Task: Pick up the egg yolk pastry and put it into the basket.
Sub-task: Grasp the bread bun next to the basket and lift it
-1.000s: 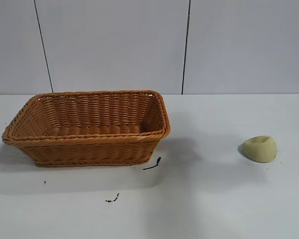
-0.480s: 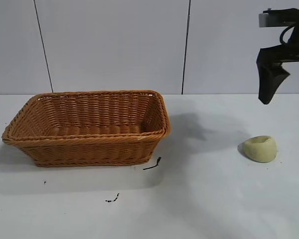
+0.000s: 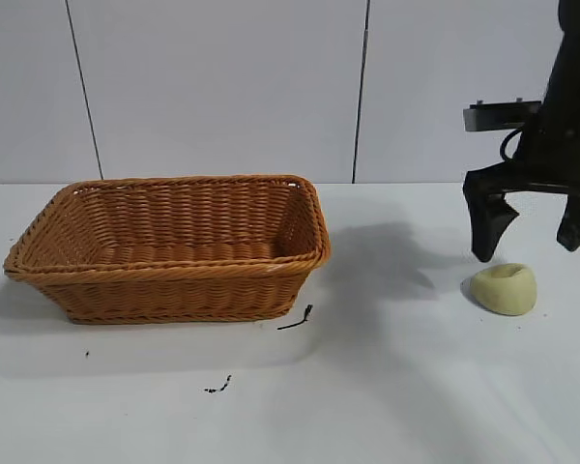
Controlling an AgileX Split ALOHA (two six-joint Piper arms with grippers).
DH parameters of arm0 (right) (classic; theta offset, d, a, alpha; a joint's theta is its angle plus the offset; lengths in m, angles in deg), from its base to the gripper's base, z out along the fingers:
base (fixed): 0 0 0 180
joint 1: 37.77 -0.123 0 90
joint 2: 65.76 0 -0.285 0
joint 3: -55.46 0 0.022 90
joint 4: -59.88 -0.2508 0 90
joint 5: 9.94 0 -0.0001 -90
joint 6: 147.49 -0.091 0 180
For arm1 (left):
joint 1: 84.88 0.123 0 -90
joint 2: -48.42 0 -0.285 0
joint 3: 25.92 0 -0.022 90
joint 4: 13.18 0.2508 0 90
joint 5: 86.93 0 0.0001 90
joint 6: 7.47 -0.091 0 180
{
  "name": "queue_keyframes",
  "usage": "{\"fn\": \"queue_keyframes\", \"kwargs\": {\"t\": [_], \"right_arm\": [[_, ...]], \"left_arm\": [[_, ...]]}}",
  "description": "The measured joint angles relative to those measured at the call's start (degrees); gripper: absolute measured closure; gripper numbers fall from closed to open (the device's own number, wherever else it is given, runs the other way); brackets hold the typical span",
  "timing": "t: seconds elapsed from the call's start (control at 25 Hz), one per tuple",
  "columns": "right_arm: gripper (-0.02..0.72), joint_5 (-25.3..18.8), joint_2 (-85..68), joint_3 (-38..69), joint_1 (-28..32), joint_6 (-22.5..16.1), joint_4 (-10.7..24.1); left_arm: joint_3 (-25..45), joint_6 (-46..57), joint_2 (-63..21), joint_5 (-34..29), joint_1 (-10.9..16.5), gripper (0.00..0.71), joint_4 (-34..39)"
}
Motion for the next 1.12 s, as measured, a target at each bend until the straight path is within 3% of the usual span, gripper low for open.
{"fn": "queue_keyframes", "kwargs": {"t": [0.44, 1.12], "right_arm": [[0.012, 5.2, 4.0, 0.0, 0.0, 0.0, -1.3], [0.074, 4.8, 4.0, 0.0, 0.0, 0.0, -1.6]], "left_arm": [[0.0, 0.0, 0.0, 0.0, 0.0, 0.014, 0.0], [0.0, 0.0, 0.0, 0.0, 0.0, 0.014, 0.0]]}}
